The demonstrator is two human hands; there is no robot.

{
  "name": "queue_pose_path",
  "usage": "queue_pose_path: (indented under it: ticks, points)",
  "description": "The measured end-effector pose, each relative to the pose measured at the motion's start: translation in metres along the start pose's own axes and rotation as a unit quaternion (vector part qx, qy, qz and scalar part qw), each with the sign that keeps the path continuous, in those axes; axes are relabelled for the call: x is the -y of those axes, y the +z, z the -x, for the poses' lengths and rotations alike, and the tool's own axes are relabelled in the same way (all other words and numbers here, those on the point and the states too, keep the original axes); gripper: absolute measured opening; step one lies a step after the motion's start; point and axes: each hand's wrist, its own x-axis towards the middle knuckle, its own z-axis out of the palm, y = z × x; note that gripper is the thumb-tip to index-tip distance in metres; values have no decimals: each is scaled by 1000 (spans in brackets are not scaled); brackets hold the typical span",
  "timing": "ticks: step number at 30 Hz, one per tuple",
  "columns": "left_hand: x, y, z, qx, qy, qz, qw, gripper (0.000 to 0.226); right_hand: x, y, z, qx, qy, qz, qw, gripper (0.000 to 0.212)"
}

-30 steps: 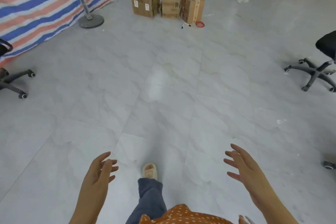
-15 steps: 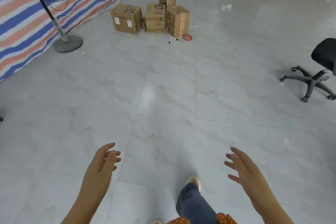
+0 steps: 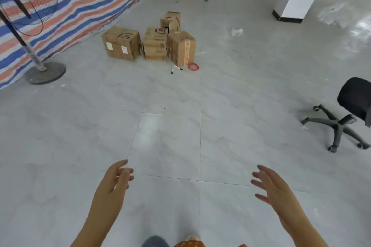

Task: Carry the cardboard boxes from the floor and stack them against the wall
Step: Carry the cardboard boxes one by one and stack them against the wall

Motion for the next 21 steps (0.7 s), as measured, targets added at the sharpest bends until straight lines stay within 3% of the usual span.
queue_pose_path:
  ticks: [6, 11, 21]
  points:
    - [-17, 38, -99, 12, -41, -6, 999, 21, 51, 31, -106, 30, -8, 10, 999, 24]
    - [-28, 56, -215, -4, -65, -1, 998, 21, 81, 64, -201, 10, 15, -5, 1000, 23]
    - [-139, 105, -470, 56, 1, -31, 998, 22, 203, 133, -390, -33, 30, -13, 999, 31]
